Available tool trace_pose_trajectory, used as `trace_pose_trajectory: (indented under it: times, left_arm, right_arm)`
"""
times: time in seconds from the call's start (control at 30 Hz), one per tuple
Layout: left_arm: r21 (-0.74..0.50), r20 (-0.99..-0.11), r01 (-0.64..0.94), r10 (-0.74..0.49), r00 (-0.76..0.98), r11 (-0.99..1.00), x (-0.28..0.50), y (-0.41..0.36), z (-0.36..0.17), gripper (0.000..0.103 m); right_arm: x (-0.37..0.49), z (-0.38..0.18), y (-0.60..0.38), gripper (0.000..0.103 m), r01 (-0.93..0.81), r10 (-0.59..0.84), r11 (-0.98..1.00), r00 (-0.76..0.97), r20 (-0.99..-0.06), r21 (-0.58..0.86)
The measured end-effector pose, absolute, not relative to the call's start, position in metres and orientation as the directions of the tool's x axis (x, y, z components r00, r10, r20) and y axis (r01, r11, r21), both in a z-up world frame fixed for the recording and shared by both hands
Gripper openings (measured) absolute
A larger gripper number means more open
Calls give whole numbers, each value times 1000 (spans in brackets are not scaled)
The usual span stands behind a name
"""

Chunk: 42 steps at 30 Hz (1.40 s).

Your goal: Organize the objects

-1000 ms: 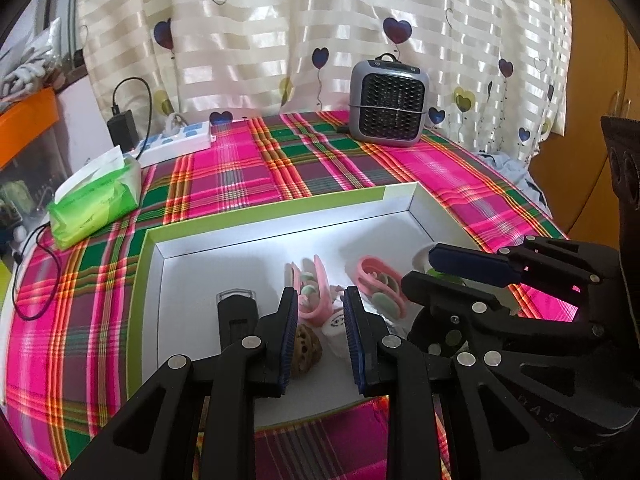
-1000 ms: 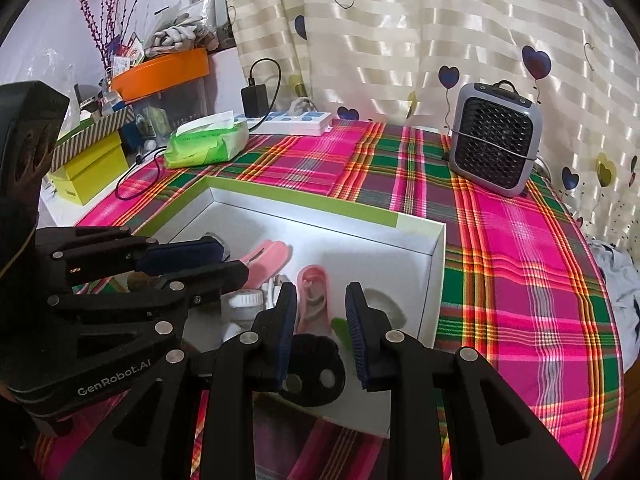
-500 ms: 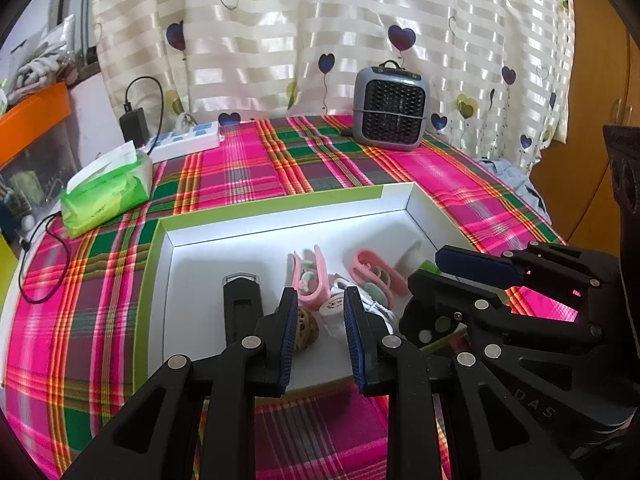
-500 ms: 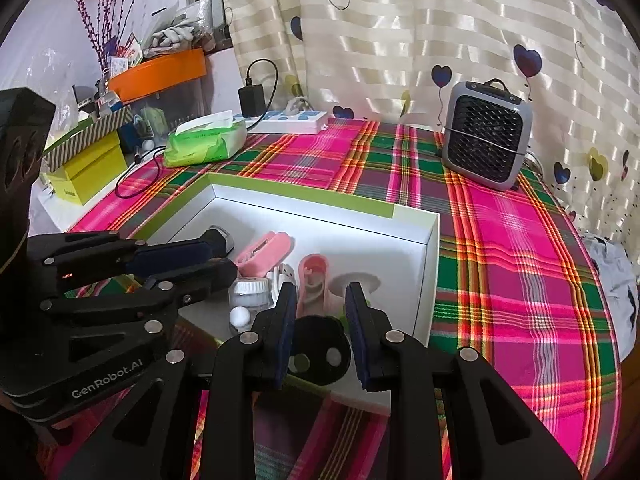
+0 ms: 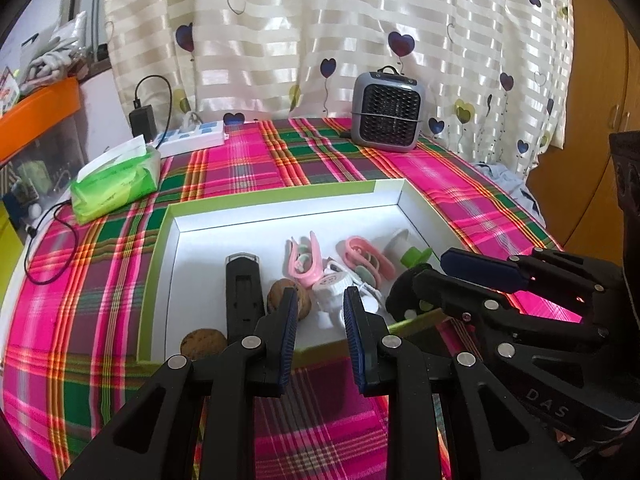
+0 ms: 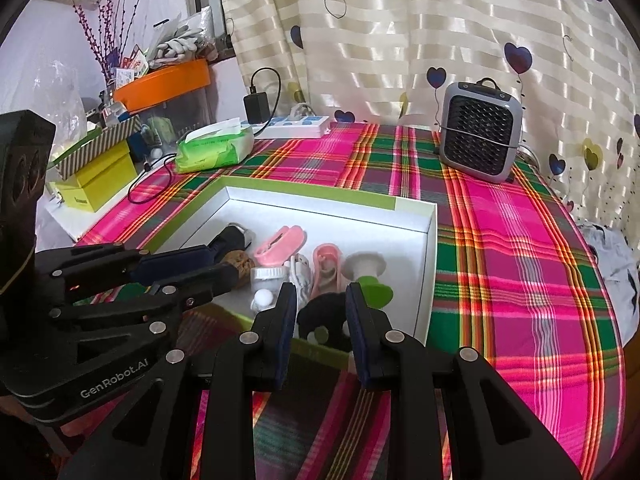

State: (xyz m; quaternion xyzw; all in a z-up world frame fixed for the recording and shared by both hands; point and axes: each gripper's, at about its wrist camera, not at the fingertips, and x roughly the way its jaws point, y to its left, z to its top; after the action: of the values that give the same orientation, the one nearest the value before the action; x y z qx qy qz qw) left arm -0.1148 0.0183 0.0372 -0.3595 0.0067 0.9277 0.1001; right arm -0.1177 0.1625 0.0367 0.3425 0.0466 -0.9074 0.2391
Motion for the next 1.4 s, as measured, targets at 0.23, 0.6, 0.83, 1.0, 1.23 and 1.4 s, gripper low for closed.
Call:
trace_pose_trajectory:
  times: [0.23, 0.6, 0.83, 1.0, 1.23, 1.4]
  left_arm:
    - [-56, -665, -186, 175, -726, -981, -103, 18, 37, 21]
    - [-44, -675, -149, 139, -725, -988, -80, 15, 35, 21]
    - [-44, -687, -148, 137, -714, -988, -76, 15, 30, 21]
    - [-39, -705, -144, 130, -698, -989, -79, 17, 22, 22]
    - [-37, -728, -123, 111, -676, -992, -85, 16, 13, 24]
    - [-36, -745, -113, 102, -659, -993, -88, 16, 8, 25]
  right_arm:
    - [-100, 38, 156, 26, 500, -424, -863, -640, -641, 72]
    - [-82, 34, 151, 28, 522, -420, -852, -628, -656, 46]
    - [-80, 28, 154, 36, 505, -408, -861, -625, -666, 54]
    - [-84, 21, 155, 38, 496, -396, -866, -609, -687, 60]
    - [-88, 16, 154, 38, 499, -394, -864, -578, -715, 72]
    - [-92, 12, 153, 38, 492, -381, -867, -561, -735, 75]
